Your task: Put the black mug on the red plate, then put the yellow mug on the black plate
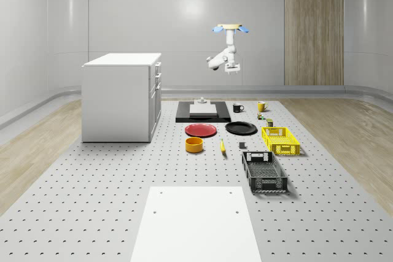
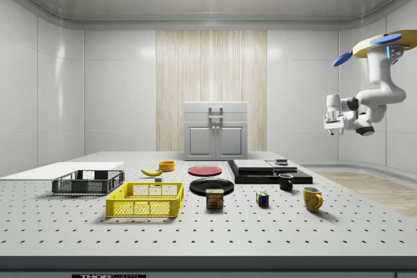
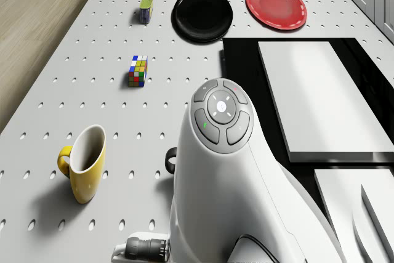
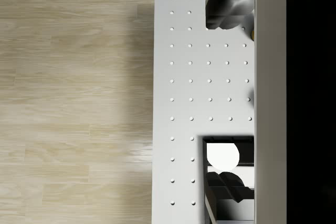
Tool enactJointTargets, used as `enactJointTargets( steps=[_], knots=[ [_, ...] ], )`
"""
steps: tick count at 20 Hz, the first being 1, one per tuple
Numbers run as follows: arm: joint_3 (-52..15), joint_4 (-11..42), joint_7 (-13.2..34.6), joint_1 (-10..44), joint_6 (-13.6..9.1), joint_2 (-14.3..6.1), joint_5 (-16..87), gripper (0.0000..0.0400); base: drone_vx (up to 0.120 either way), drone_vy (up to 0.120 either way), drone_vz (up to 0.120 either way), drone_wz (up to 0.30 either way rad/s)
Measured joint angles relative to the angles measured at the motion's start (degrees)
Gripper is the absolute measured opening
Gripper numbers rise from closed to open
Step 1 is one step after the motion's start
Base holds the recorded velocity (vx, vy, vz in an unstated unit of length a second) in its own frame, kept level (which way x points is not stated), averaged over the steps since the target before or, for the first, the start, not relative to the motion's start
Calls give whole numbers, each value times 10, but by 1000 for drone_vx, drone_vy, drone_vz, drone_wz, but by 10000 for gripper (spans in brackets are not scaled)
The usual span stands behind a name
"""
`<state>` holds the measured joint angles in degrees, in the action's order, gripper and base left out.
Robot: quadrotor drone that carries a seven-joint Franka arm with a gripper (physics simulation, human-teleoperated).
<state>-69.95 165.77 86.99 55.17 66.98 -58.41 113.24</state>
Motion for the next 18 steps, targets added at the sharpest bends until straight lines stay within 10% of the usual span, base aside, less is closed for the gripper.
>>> enactJointTargets(
  steps=[10,18],
  knots=[
    [-24,1,31,43,7,-37,0,400,4,0,-120,0],
    [-35,0,43,57,25,-62,-12,400,120,0,-120,0]
  ],
)
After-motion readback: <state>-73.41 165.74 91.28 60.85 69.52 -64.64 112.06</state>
